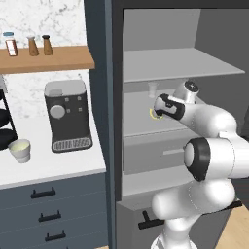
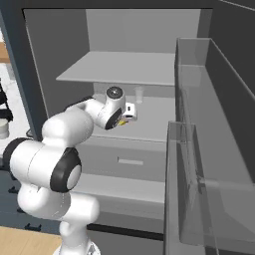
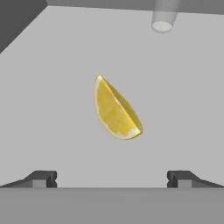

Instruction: Grab a lemon wedge from the fridge and one ice cube from the ice bowl, and put them in the glass of lemonade.

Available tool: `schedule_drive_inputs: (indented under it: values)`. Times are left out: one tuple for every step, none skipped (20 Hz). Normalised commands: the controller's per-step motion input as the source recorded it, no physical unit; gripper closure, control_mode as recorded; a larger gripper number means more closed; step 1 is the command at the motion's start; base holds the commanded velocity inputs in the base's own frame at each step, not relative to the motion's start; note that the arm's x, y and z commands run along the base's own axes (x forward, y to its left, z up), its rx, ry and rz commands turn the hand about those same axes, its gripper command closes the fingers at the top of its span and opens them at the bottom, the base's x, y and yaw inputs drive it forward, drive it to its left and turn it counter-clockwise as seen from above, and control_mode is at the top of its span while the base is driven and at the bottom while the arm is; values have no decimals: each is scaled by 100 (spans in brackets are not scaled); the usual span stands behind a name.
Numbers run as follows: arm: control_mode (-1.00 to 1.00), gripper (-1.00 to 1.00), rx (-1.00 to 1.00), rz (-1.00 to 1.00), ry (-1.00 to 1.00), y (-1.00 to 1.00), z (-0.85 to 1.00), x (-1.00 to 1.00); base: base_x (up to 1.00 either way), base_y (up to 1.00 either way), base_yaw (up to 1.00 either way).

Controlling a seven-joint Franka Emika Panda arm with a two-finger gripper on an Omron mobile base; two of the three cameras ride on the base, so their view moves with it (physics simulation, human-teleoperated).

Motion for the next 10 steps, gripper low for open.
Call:
schedule_drive_inputs:
  values:
    - [-100,-100,0,5,0,-12,-27,31,0,0,0]
    - [-100,-100,0,5,0,-5,-30,31,0,0,0]
    - [-100,-100,0,6,0,-4,-32,26,0,0,0]
    - [-100,-100,0,6,0,0,-33,23,0,0,0]
    - [-100,-100,0,5,0,0,-33,21,0,0,0]
    - [-100,-100,0,5,0,0,-33,21,0,0,0]
    - [-100,-100,0,5,0,0,-24,23,0,0,0]
    - [-100,-100,0,3,0,0,-16,28,0,0,0]
    - [-100,-100,0,2,0,0,-9,32,0,0,0]
    - [-100,-100,0,1,0,0,-4,33,0,0,0]
